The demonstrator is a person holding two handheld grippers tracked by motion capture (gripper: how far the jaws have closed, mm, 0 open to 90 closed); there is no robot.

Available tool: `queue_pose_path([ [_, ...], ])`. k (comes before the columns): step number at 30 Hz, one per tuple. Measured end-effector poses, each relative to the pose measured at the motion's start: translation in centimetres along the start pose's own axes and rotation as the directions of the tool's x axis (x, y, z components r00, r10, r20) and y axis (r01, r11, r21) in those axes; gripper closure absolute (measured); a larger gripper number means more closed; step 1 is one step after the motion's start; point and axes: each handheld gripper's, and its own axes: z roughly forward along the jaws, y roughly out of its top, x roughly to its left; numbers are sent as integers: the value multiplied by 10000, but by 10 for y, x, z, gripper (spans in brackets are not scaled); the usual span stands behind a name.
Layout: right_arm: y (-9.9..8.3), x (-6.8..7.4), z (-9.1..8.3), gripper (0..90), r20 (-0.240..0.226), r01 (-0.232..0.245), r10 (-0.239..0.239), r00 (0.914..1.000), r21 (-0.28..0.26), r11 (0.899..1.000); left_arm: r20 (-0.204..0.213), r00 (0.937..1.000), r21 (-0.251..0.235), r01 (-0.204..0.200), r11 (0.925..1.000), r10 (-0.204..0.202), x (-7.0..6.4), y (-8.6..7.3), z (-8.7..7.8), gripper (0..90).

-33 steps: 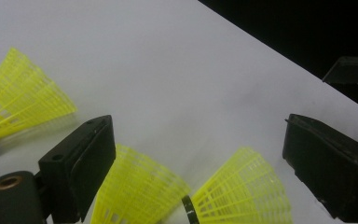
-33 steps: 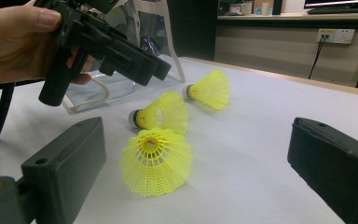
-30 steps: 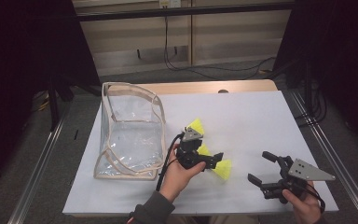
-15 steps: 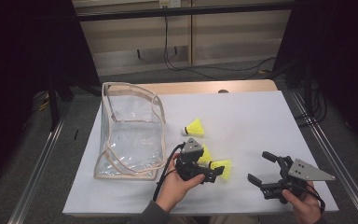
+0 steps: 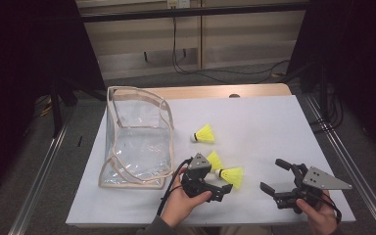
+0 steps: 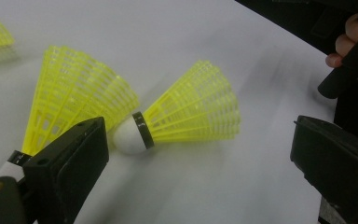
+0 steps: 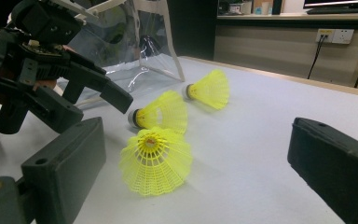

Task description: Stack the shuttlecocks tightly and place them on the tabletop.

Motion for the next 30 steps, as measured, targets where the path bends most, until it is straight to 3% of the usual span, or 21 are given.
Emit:
queue_pose_path([
  [7, 0, 0, 0, 38, 14, 1, -1, 10000, -48, 10000, 235, 9991, 207, -370, 9991, 366, -3, -6, -6, 42],
  [14, 0, 0, 0, 38, 17, 26, -26, 10000, 15, 10000, 542, 9977, 233, -430, 9988, 417, -6, -12, -10, 41],
  [21, 1, 1, 0, 38, -2, 21, -21, 10000, 8, 10000, 505, 9973, 410, -557, 9976, 536, -6, -18, -14, 40],
  [23, 1, 1, 0, 38, 2, 25, -25, 10000, -11, 10000, 431, 9964, 553, -751, 9956, 728, -7, -20, -16, 40],
  [28, 1, 1, 0, 38, -30, 21, -21, 10000, -5, 10000, 612, 9944, 442, -894, 9950, 866, -5, -22, -23, 39],
  [30, 1, 1, 0, 38, -36, 42, -42, 10000, -10, 10000, 506, 9950, 356, -877, 9955, 859, -4, -22, -26, 39],
])
